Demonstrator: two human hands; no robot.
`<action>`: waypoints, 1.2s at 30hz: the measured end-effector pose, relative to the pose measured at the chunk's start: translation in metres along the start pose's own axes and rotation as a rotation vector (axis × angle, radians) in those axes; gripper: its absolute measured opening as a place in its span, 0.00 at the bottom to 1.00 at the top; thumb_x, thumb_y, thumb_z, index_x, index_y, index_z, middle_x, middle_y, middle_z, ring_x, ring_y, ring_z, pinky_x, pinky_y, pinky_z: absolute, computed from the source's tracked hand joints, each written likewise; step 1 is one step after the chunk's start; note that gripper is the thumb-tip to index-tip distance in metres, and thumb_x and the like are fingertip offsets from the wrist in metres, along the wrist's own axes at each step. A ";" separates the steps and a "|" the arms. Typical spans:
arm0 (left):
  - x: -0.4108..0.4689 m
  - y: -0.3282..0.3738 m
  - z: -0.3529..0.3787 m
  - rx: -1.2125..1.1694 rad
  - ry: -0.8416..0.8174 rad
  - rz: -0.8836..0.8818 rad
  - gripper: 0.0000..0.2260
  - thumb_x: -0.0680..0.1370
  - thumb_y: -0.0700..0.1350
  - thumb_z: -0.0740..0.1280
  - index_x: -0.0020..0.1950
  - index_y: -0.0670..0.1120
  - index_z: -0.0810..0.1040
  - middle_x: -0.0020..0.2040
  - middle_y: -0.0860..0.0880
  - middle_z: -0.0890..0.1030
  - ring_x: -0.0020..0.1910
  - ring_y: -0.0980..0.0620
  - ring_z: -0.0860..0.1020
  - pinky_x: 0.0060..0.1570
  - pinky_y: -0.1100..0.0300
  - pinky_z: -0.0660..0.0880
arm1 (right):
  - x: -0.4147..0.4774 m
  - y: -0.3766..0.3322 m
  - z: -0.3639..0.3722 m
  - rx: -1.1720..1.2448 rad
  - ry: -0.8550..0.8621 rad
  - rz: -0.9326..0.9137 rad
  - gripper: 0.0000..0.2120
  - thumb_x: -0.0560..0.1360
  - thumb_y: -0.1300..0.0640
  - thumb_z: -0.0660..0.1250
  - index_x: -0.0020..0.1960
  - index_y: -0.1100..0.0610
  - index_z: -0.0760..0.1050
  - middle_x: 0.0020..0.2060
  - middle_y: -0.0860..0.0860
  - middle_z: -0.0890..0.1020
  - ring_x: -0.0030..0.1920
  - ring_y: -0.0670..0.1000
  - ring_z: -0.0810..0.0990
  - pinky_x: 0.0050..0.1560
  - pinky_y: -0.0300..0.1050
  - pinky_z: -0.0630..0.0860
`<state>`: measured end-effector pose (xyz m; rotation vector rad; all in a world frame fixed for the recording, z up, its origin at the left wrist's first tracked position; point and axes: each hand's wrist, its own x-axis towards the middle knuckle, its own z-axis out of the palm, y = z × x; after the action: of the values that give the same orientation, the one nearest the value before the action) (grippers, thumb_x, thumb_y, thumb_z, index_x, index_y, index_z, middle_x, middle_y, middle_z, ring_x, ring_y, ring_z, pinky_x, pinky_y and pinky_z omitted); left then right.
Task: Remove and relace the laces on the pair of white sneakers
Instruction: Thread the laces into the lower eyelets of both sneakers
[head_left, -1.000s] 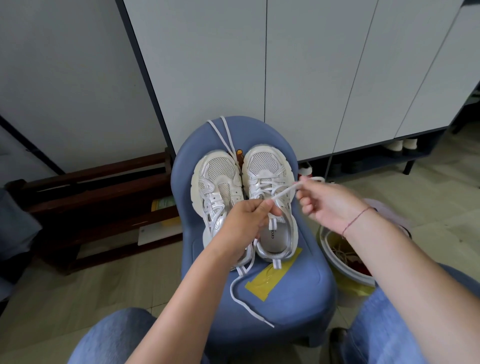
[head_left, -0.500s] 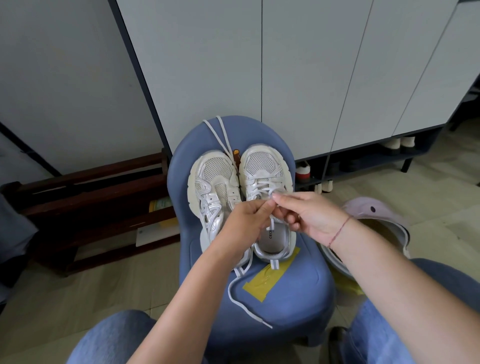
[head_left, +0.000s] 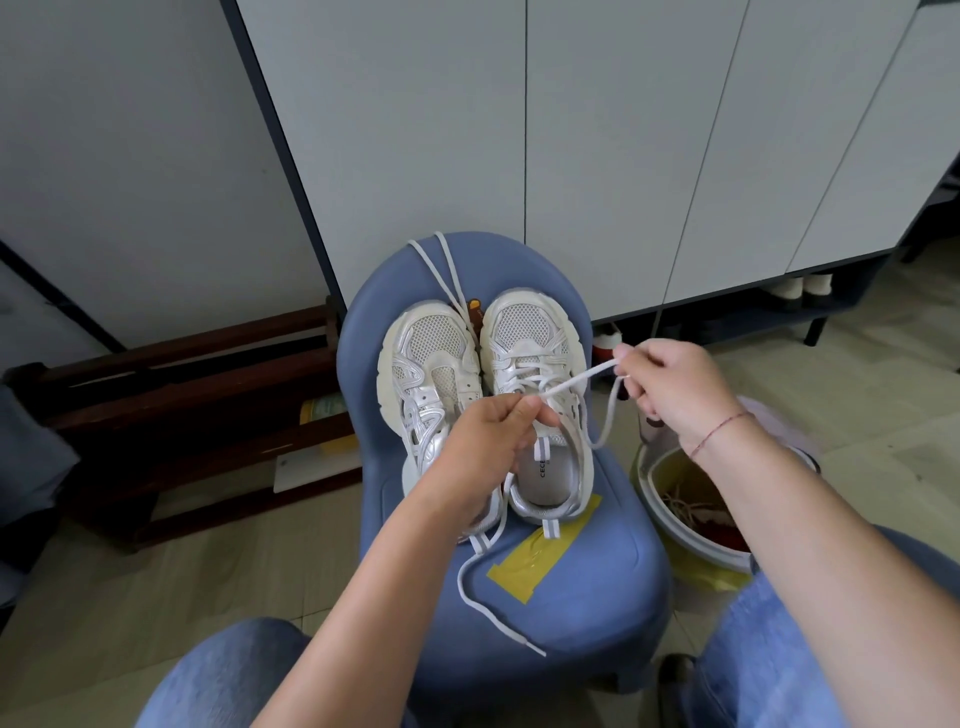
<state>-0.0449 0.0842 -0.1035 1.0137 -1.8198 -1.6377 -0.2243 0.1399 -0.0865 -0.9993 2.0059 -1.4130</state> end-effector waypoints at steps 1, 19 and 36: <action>-0.001 0.001 0.000 0.004 0.004 0.007 0.15 0.85 0.45 0.57 0.45 0.44 0.79 0.27 0.53 0.63 0.25 0.57 0.61 0.32 0.63 0.63 | 0.001 0.003 -0.001 -0.109 0.028 -0.061 0.11 0.77 0.56 0.65 0.37 0.57 0.77 0.30 0.52 0.76 0.28 0.48 0.71 0.31 0.41 0.68; 0.018 -0.017 0.021 0.010 0.176 -0.019 0.10 0.79 0.50 0.60 0.44 0.49 0.78 0.45 0.44 0.81 0.47 0.47 0.81 0.60 0.43 0.75 | 0.003 0.008 0.013 -0.149 -0.111 -0.168 0.01 0.71 0.60 0.73 0.40 0.56 0.82 0.34 0.50 0.82 0.32 0.43 0.74 0.40 0.40 0.73; 0.024 -0.025 0.049 -0.624 0.213 -0.189 0.17 0.84 0.32 0.52 0.64 0.39 0.78 0.47 0.46 0.83 0.43 0.55 0.82 0.47 0.68 0.79 | 0.017 0.012 0.032 -0.382 -0.166 -0.265 0.04 0.73 0.63 0.69 0.41 0.56 0.80 0.29 0.43 0.77 0.29 0.42 0.76 0.31 0.26 0.68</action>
<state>-0.0921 0.0961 -0.1387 1.0312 -0.9917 -1.9416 -0.2151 0.1101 -0.1084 -1.5422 2.1198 -1.0418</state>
